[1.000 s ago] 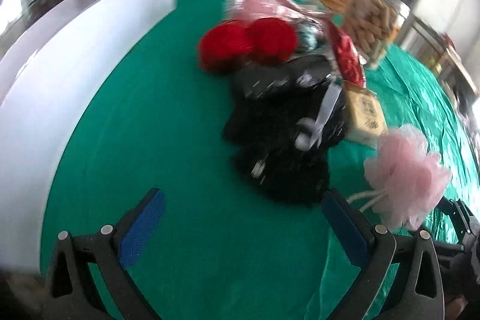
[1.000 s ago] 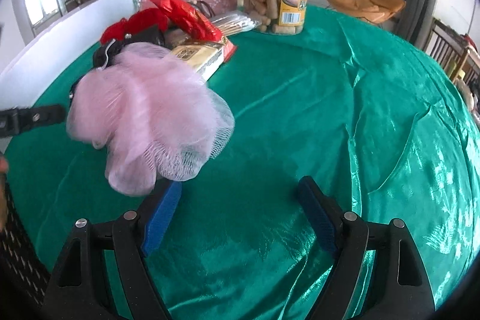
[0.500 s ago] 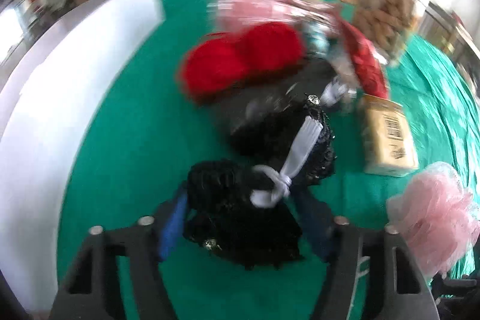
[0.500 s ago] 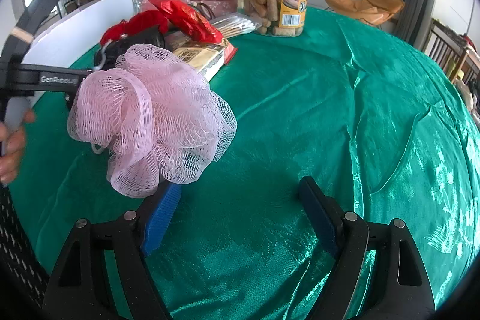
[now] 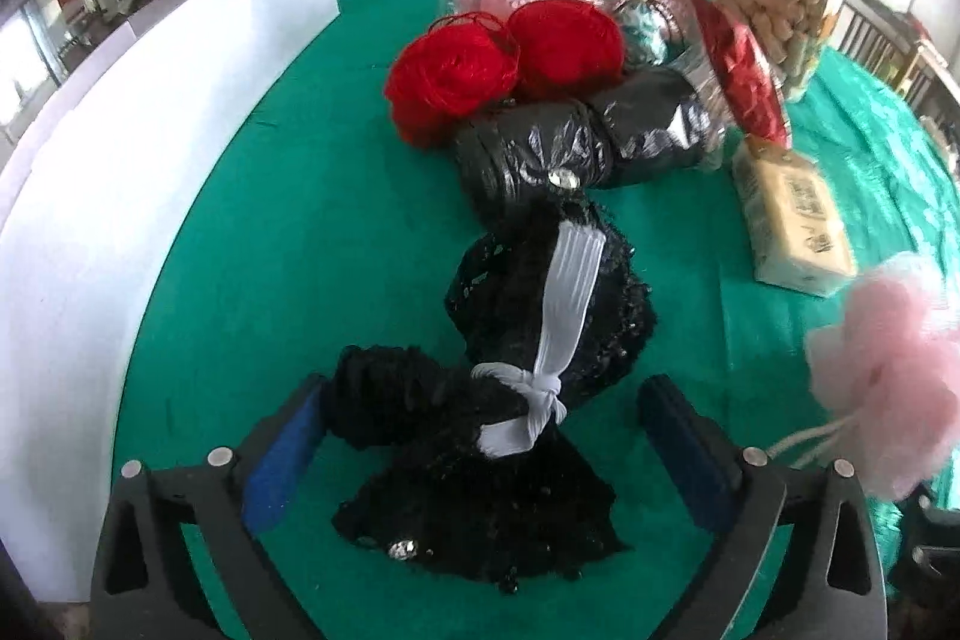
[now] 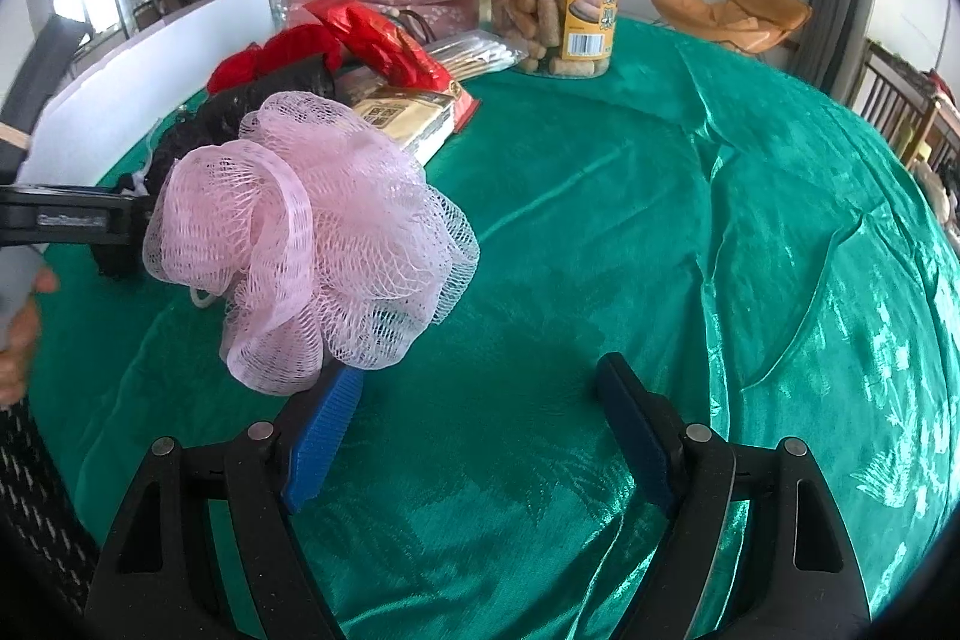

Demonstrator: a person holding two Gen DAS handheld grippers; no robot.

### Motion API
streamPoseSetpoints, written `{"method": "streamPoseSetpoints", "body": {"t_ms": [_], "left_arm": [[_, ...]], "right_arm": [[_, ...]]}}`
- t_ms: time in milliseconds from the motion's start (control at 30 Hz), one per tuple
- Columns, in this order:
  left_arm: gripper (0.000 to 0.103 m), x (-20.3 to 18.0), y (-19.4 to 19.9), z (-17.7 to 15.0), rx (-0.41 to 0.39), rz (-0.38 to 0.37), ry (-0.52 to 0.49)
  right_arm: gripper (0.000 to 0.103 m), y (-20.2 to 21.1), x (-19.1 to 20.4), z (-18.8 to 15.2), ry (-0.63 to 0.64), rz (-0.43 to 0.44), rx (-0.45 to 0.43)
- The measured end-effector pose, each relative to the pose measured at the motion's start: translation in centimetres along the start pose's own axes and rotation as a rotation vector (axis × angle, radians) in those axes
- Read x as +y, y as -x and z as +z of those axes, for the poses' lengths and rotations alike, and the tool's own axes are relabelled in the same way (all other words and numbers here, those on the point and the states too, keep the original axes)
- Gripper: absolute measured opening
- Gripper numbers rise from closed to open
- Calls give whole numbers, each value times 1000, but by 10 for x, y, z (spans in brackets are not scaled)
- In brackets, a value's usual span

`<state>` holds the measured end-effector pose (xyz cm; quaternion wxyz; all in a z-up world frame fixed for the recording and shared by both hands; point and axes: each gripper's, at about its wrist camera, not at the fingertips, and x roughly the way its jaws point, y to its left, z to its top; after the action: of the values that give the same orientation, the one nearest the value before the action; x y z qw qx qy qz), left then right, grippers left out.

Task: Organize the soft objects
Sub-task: 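Close the left tool on the black ribboned bundle while the right tool lifts the pouf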

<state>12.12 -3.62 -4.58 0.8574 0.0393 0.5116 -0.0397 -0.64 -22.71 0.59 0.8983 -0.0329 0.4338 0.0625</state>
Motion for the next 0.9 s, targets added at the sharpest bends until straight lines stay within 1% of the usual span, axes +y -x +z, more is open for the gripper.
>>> {"method": "streamPoseSetpoints", "body": {"t_ms": [133, 267, 433, 533, 567, 600, 633, 667, 700, 767, 833, 867, 900], "left_arm": [[103, 0, 2, -10, -33, 5, 39], [103, 0, 4, -14, -66, 7, 46], [103, 5, 4, -18, -61, -3, 58], [103, 8, 4, -13, -13, -16, 28], [94, 11, 6, -12, -16, -16, 19], [75, 14, 9, -13, -37, -14, 10], [66, 17, 13, -14, -55, -27, 4], [53, 20, 15, -16, -62, -34, 4], [47, 25, 18, -18, -77, -42, 8], [41, 33, 24, -24, -101, -68, 32], [39, 43, 30, -28, -112, -123, 85], [38, 48, 35, -29, -124, -153, 108], [38, 50, 40, -30, -135, -168, 120]], "right_arm": [[84, -1, 1, 1, 4, -3, 0], [83, -1, 2, 1, 4, -17, -3], [83, -2, 0, 1, -5, -9, 1], [84, -3, -2, 2, -1, 9, 21], [83, -1, -3, 2, 4, 21, 43], [82, 1, -5, 2, 6, 37, 69], [82, 7, -8, 2, 0, 67, 89], [82, 17, -10, 1, -9, 96, 92], [82, 23, -11, 2, -10, 109, 86], [82, 40, -9, 8, 16, 132, 57], [82, 49, 1, 27, 84, 128, 15], [82, 48, 7, 37, 112, 128, 1], [82, 45, 12, 45, 131, 128, -8]]}}
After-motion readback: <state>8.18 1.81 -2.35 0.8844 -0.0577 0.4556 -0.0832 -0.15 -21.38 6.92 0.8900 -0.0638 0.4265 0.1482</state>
